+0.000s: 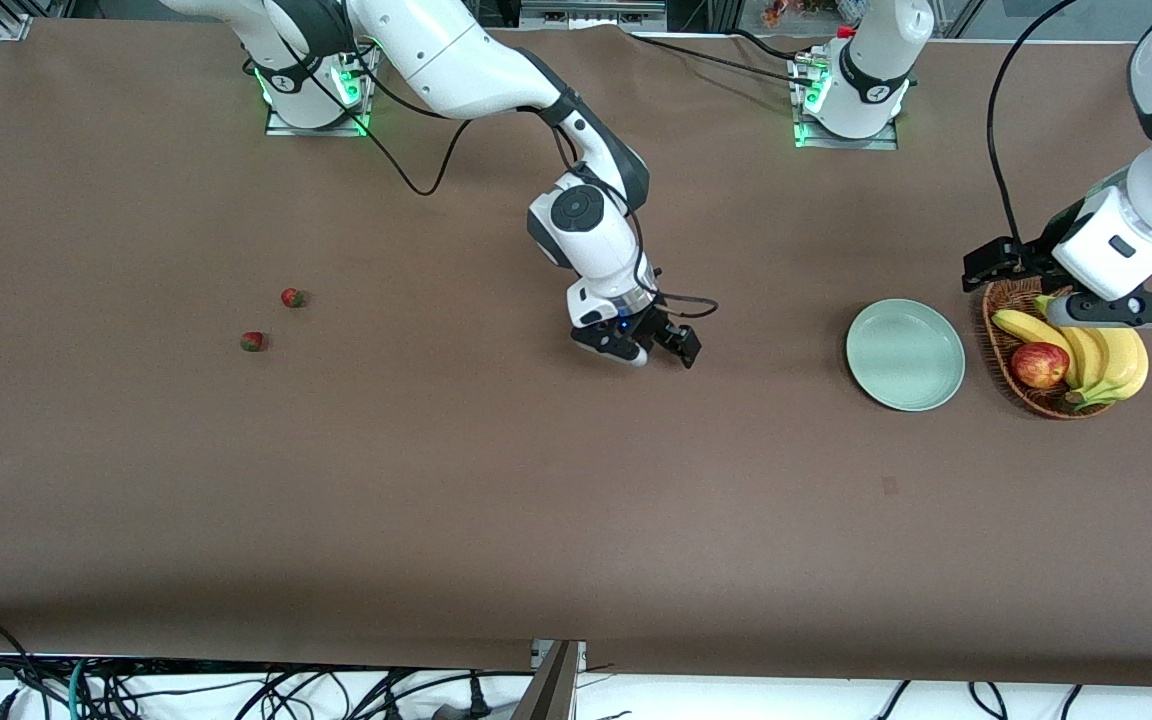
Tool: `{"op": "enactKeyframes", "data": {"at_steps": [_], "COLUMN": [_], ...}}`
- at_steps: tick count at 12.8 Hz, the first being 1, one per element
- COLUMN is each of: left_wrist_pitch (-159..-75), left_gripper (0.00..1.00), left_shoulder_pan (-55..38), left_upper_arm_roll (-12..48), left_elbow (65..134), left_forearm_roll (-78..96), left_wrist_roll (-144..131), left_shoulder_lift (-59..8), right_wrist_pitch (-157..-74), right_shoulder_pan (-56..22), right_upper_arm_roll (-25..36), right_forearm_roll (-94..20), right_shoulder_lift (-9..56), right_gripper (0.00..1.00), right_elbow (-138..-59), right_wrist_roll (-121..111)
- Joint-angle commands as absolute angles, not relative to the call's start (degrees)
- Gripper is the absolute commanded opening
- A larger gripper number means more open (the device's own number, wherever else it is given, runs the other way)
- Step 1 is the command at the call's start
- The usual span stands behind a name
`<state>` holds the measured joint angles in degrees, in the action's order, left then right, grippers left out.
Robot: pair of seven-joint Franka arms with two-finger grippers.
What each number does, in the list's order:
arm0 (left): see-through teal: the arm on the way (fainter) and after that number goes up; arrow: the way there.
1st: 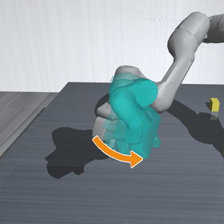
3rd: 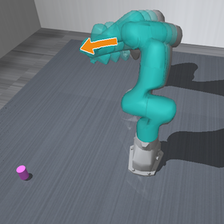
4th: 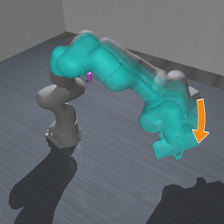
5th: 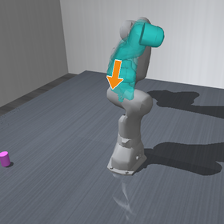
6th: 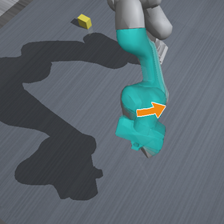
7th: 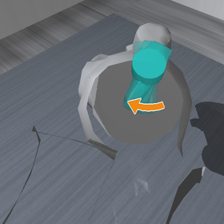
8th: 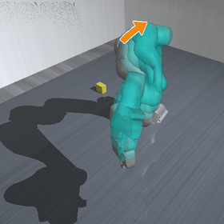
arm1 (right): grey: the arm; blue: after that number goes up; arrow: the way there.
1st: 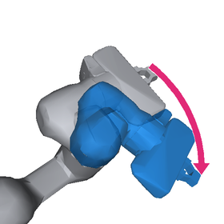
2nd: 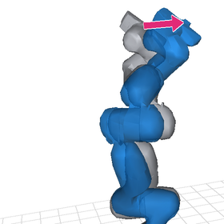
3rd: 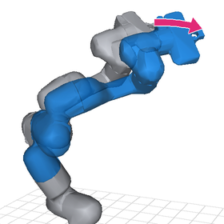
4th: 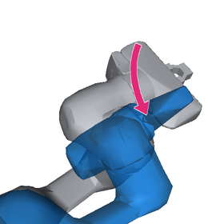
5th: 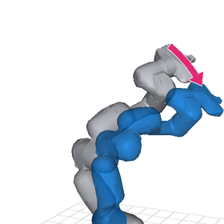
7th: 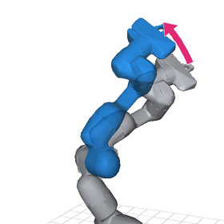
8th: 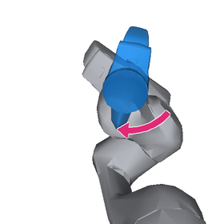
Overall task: Collect all strawberries into plate
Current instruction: 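Carry the strawberry to mid-table with the right gripper while the left gripper approaches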
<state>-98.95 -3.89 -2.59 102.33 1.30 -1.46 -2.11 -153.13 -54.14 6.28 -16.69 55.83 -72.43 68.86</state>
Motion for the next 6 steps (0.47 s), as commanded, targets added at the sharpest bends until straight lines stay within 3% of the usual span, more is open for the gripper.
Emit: {"op": "enactKeyframes", "data": {"at_steps": [1, 6], "left_wrist_pitch": [-103.26, -111.86], "left_gripper": [1.0, 1.0], "left_shoulder_pan": [-3.69, -3.78], "left_upper_arm_roll": [-2.29, 2.01], "left_elbow": [106.77, 113.54], "left_forearm_roll": [2.11, 2.2], "left_wrist_roll": [-0.97, -5.86], "left_shoulder_lift": [-0.97, -0.97], "right_wrist_pitch": [-140.5, -122.38], "right_shoulder_pan": [-52.66, -45.1], "right_upper_arm_roll": [8.69, 12.02], "right_forearm_roll": [-16.78, -16.79], "right_shoulder_lift": [49.94, 37.38], "right_gripper": [0.88, 0.88], "right_elbow": [-73.38, -82.24], "right_wrist_roll": [62.61, 39.89]}}
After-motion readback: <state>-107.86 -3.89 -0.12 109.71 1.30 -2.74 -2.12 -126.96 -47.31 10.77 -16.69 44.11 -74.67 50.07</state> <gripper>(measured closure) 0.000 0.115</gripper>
